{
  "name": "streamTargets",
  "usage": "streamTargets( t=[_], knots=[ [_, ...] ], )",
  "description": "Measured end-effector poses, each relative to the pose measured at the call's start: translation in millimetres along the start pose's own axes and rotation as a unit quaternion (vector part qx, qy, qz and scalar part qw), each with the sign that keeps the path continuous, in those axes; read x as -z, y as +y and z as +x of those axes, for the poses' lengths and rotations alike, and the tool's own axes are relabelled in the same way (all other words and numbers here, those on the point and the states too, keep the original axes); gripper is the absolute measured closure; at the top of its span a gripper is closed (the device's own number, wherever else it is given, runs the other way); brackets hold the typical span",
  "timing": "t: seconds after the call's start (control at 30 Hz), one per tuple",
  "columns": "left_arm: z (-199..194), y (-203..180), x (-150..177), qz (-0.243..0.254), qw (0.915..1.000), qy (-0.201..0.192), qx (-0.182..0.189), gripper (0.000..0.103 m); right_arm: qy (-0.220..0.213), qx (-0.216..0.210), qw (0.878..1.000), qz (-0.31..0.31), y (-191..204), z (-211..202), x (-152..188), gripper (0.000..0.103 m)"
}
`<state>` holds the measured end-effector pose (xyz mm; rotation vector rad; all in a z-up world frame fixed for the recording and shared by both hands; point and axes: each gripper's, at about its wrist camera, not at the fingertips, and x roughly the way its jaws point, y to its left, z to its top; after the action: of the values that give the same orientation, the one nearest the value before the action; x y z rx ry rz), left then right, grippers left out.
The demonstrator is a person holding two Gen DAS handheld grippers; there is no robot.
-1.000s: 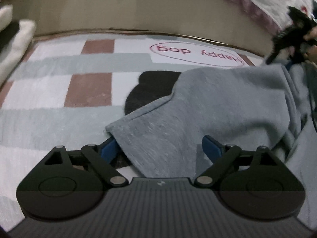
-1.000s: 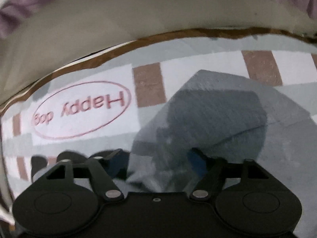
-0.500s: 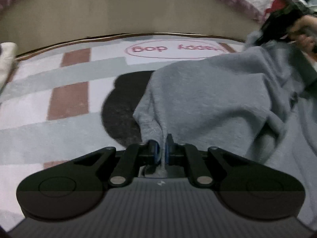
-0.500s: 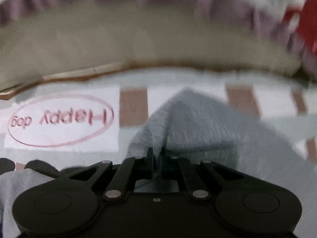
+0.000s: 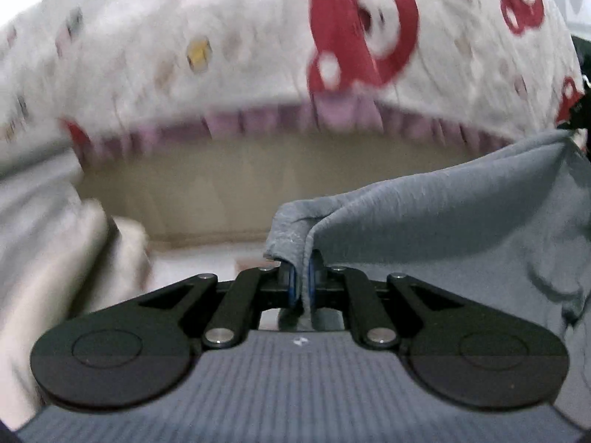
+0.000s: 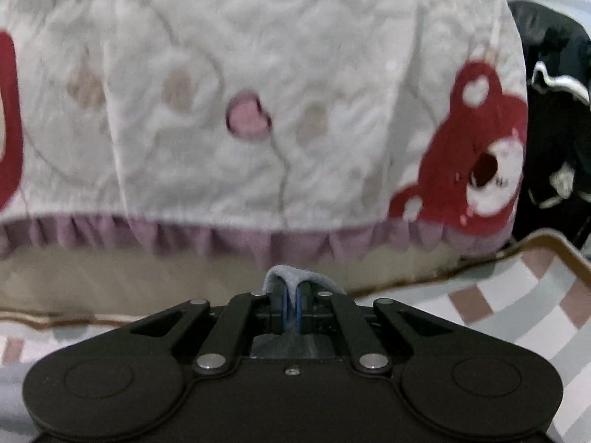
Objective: Fold clothes
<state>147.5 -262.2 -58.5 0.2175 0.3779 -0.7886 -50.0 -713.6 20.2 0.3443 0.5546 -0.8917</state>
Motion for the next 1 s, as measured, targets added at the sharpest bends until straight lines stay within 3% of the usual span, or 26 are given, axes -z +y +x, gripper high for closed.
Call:
streamTargets(
  t=[0.13,0.2,0.27,0.3,0.33,0.37,0.4,0.47,0.53,0.7,0.77,0.83,0.93,1.0],
  knots=[
    [-0.8,28.0,-63.4,-0.017,0.9985,-0.042,-0.03,0.096,-0.056,-0.04,0.997,0.031,11.1,-24.8,-25.0,0.099],
    [-1.2,41.9,-95.0,-0.025,0.9967,-0.063,-0.046,0.092,-0.064,-0.049,0.996,0.031,19.8,-22.9,-32.8,0.099],
    [18.0,52.4,-102.5,-0.033,0.9967,-0.028,-0.068,0.063,-0.043,-0.035,0.998,0.018,33.8,-7.7,-32.6,0.098],
    [31.2,57.0,-101.7,-0.037,0.996,0.0,-0.081,0.024,-0.024,-0.022,0.999,0.007,41.1,2.9,-29.3,0.084],
    [38.9,60.7,-93.2,-0.042,0.995,0.025,-0.087,0.017,0.002,-0.004,1.0,-0.012,49.3,13.8,-23.9,0.078],
    [40.4,63.6,-75.7,-0.047,0.994,0.047,-0.087,0.017,0.024,0.019,0.999,-0.034,57.3,23.9,-16.9,0.057],
    [41.9,66.4,-58.2,-0.052,0.9926,0.069,-0.086,0.016,0.037,0.042,0.997,-0.057,63.9,31.0,-7.7,0.048],
    [44.9,72.1,-23.1,-0.063,0.9882,0.112,-0.084,0.016,0.051,0.057,0.992,-0.101,73.9,34.0,15.8,0.048],
    [45.9,85.1,16.4,-0.103,0.9787,0.161,-0.075,0.016,0.072,0.046,0.985,-0.148,80.3,33.9,40.4,0.046],
    [55.3,118.4,101.2,-0.256,0.9314,0.258,-0.022,0.02,0.109,-0.007,0.958,-0.266,102.4,19.4,89.8,0.046],
    [57.9,118.3,103.8,-0.255,0.9337,0.251,-0.017,0.019,0.117,-0.045,0.947,-0.297,112.4,10.2,105.3,0.046],
    [55.6,112.6,95.7,-0.241,0.9465,0.213,-0.028,0.018,0.129,-0.081,0.939,-0.307,124.4,4.0,118.9,0.045],
    [58.2,109.6,91.7,-0.256,0.9502,0.176,-0.025,0.016,0.148,-0.134,0.927,-0.317,143.8,-4.9,139.6,0.045],
    [61.7,104.7,93.0,-0.247,0.9526,0.176,-0.016,0.016,0.156,-0.162,0.916,-0.331,158.6,-6.7,149.9,0.045]
  ],
)
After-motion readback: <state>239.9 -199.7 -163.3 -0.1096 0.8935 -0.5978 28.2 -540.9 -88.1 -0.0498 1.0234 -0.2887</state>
